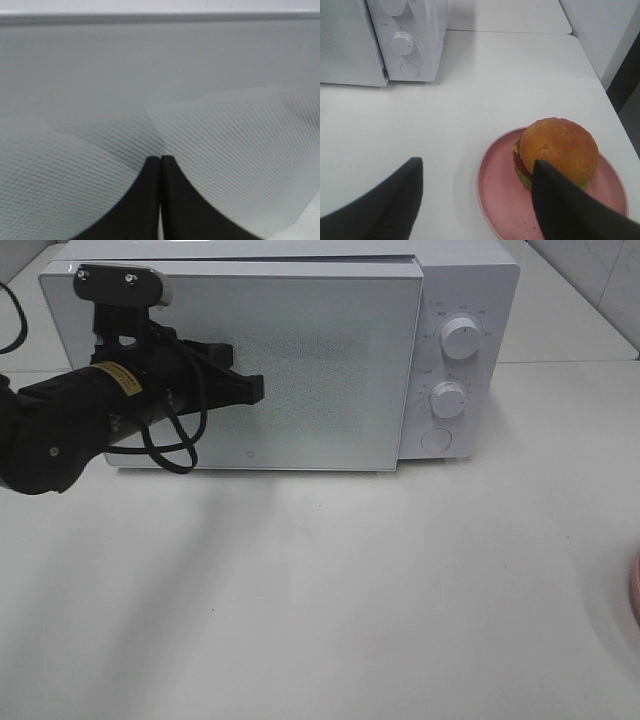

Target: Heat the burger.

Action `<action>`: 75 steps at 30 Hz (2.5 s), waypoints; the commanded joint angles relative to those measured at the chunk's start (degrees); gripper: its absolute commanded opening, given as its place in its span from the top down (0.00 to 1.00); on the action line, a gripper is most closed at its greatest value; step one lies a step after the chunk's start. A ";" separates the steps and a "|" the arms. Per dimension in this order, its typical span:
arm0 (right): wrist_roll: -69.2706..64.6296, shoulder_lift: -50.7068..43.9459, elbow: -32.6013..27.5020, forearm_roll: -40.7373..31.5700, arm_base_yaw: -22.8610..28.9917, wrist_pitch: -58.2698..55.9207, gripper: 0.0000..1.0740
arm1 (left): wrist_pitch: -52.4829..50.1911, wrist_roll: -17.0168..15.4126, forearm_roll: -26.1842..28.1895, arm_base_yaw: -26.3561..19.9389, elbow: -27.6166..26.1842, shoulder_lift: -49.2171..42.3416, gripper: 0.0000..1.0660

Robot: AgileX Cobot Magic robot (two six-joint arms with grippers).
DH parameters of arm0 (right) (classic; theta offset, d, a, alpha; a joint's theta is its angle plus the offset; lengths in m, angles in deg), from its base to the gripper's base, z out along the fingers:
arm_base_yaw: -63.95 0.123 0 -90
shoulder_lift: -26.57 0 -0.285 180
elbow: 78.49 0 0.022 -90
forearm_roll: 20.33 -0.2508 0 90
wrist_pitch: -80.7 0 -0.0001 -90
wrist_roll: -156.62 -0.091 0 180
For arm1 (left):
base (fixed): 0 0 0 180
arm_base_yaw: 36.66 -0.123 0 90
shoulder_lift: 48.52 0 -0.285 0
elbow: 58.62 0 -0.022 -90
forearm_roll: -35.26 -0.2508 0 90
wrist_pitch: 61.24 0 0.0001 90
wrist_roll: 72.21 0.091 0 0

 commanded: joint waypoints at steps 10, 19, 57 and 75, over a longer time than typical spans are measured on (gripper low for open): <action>0.69 -2.01 -0.17 0.00 -0.29 0.63 0.47 | 1.32 0.92 5.44 2.92 -10.26 4.76 1.00; 0.69 -2.01 -0.17 0.00 -0.29 0.63 0.47 | 3.09 3.95 9.05 4.93 -16.96 8.37 1.00; 0.63 -2.01 -0.17 0.00 -0.29 0.63 0.47 | 47.38 9.17 15.13 12.32 -10.71 -9.34 0.06; 0.63 -2.01 -0.17 0.00 -0.29 0.63 0.47 | 87.32 6.88 3.38 11.69 -10.71 -22.35 0.06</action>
